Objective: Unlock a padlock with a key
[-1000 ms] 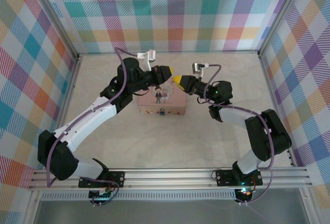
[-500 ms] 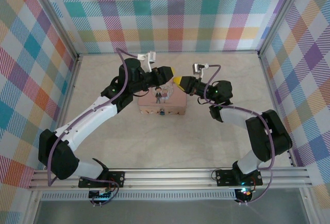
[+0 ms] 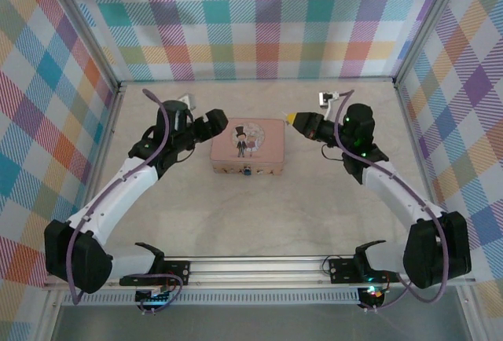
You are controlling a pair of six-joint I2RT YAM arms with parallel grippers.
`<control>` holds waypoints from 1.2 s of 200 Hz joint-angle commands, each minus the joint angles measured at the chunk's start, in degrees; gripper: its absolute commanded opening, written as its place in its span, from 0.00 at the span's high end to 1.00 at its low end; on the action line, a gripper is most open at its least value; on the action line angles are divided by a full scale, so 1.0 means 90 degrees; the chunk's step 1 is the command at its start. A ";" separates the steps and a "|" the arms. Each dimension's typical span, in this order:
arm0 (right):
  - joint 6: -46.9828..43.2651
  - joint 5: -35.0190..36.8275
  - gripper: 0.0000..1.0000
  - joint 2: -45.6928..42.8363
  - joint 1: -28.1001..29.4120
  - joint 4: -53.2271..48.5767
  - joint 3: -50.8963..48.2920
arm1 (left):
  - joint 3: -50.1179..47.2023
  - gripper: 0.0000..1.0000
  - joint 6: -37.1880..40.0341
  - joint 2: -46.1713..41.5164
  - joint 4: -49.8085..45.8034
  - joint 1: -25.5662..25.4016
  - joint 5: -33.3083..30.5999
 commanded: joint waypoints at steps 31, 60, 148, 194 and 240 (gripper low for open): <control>-0.1670 0.1796 1.00 0.0097 0.0006 -0.2788 0.0171 | -0.0087 0.09 -0.0174 0.1519 0.0479 0.0468 0.0162; -0.1792 0.2264 1.00 0.0250 0.0005 -0.3035 -0.0039 | 0.0227 0.09 -0.0275 0.2484 0.0922 0.0489 0.0402; -0.1823 0.2338 1.00 0.0745 0.0089 -0.2898 -0.0381 | 0.1929 0.12 -0.0190 0.4168 0.1104 0.0455 0.1402; -0.1850 0.2397 1.00 0.0703 0.0129 -0.2905 -0.0346 | 0.2467 0.12 -0.0451 0.4769 0.1346 0.0371 0.1964; -0.2261 0.2826 1.00 0.0669 0.0131 -0.3263 0.0229 | 0.1386 0.00 -0.0031 0.3441 0.1228 0.0382 0.1224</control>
